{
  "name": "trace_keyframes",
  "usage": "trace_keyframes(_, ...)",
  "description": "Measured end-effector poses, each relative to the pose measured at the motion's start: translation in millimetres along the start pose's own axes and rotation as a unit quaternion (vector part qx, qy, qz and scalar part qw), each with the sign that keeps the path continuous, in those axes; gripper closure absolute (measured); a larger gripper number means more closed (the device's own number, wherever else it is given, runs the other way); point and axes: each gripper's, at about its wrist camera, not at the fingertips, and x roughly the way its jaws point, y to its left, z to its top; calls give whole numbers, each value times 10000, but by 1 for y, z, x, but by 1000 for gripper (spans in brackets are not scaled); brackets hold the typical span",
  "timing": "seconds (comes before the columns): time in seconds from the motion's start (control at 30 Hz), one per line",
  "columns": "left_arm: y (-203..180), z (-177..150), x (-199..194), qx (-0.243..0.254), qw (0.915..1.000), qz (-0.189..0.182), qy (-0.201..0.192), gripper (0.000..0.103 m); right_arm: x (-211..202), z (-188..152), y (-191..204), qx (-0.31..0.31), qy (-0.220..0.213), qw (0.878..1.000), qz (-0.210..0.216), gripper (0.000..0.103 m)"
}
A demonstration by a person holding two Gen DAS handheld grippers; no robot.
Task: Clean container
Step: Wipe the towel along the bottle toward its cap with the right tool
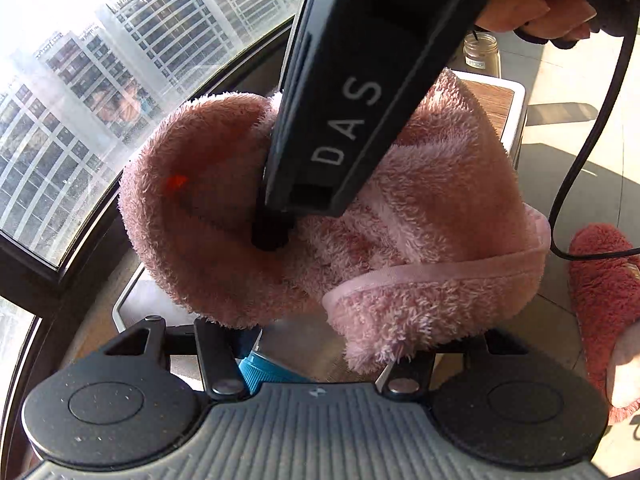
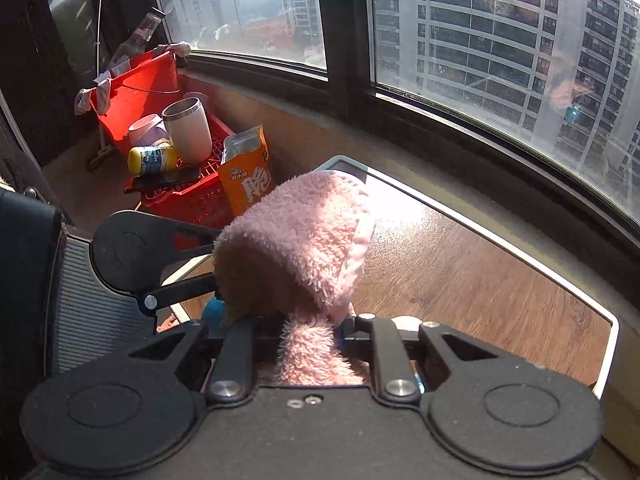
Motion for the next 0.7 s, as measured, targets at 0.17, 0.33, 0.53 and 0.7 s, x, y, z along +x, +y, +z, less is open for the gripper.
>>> trace_keyframes(0.17,1,0,4,29,10000,26,17,48,5,-12,-6,-248,153,9979,-572,85)
trace_keyframes(0.33,1,1,13,180,9995,238,-90,48,0,-22,-27,-176,231,9928,-1162,85)
trace_keyframes(0.53,1,-1,-5,201,9990,392,-81,48,-18,-28,-50,175,102,9871,-1585,87)
trace_keyframes(0.7,5,1,-3,183,9989,417,-73,48,-30,-15,-42,301,-221,9933,-1091,88)
